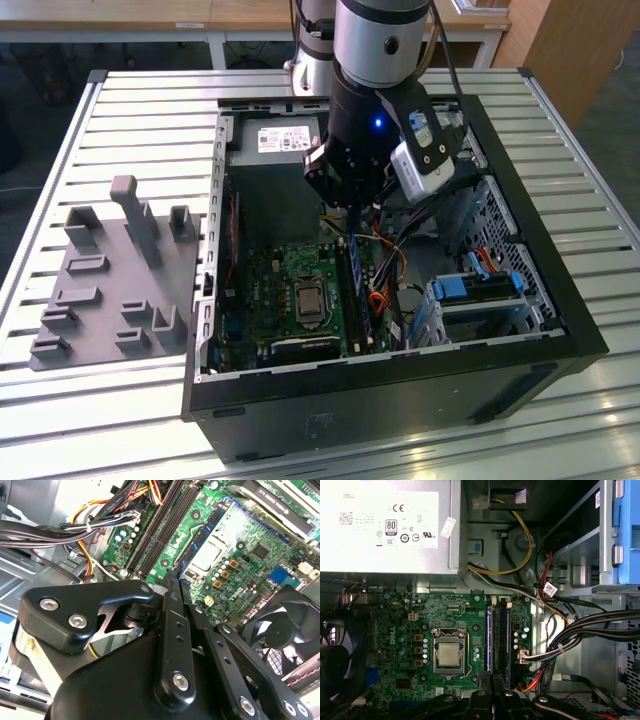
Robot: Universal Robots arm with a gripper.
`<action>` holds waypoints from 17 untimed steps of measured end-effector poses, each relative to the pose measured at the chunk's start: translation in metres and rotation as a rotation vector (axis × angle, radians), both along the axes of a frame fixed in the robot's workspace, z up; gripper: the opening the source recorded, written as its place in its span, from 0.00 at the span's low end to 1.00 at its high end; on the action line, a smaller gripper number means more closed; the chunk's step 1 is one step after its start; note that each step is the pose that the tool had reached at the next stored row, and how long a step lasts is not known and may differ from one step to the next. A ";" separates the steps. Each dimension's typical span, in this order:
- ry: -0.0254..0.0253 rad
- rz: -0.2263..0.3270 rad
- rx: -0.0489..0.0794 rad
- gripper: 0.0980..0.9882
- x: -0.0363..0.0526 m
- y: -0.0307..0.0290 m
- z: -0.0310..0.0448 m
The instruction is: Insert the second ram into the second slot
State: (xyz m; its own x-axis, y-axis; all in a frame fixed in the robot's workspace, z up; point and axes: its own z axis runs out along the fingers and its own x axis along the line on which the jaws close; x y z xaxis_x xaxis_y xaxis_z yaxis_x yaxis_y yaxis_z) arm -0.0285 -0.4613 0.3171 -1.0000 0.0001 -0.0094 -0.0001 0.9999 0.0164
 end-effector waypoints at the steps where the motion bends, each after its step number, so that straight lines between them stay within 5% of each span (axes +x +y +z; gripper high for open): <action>1: 0.0001 0.000 0.000 0.04 0.0000 0.0000 -0.0002; 17: 0.0001 0.000 0.000 0.04 0.0000 0.0000 -0.0050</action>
State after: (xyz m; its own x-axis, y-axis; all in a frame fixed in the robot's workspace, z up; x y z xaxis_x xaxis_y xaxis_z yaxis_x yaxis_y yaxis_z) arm -0.0285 -0.4613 0.3121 -1.0000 0.0001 -0.0093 -0.0001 0.9999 0.0164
